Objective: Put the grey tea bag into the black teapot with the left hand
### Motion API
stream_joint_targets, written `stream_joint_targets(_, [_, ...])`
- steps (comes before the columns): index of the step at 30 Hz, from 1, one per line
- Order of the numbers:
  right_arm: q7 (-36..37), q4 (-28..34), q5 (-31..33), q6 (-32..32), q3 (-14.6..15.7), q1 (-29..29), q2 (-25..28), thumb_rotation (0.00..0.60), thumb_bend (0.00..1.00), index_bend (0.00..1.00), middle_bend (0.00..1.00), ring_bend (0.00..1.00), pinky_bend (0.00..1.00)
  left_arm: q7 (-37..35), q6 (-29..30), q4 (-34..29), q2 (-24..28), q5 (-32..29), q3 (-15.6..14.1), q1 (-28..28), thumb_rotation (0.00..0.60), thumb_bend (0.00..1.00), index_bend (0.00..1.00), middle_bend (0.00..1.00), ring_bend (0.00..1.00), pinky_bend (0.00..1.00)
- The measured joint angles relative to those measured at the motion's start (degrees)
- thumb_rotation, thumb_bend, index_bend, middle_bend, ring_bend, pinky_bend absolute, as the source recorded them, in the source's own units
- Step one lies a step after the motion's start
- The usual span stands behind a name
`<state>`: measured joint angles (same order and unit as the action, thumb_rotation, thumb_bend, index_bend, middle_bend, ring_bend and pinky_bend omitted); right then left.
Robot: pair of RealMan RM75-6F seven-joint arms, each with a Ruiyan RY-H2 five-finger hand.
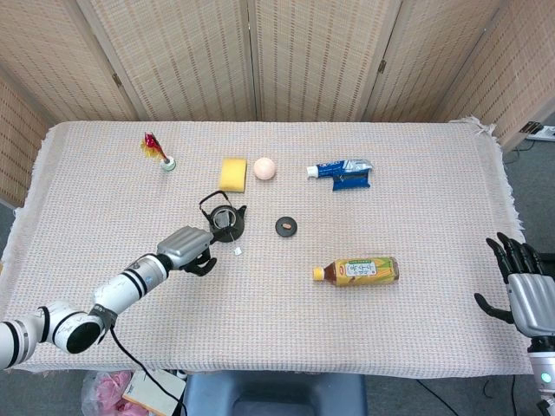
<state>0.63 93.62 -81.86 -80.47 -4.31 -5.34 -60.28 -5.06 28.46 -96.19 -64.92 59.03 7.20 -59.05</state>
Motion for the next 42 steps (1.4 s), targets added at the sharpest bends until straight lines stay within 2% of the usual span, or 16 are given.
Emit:
stream_joint_targets(7, [0.06,-0.03,0.51,0.62,-0.1,-0.29,0.01,0.6,0.18,0.0,0.0,0.0,0.0,-3.81,-7.0,9.74,-4.09,-1.63,1.2,-2.77,0.6,0.81,0.0,1.0,0.98,1.0])
stream_joint_targets(11, [0.22,-0.21,1.21,1.0,-0.33,-0.39,0.05,0.6,0.18,0.0,0.0,0.0,0.0,-4.02,-9.72,14.68,-7.27,-3.09,0.91,-5.2,0.6,0.82,0.0,1.0,0.98,1.0])
stream_joint_targets(23, [0.02,-0.23,1.78,1.68,-0.4,-0.65,0.08,0.6,0.18,0.0,0.0,0.0,0.0,-3.26,-11.06,19.43,-10.88,-5.18,-1.5,-7.19,0.6,0.82,0.0,1.0,0.98,1.0])
stream_joint_targets(42, [-0.8,-0.16,2.52,2.09,-0.52,-0.85,-0.13,0.6,0.18,0.0,0.0,0.0,0.0,-4.87,-12.88,24.86,-13.62,-3.44,-1.65,-6.25,0.6,0.82,0.0,1.0,0.98,1.0])
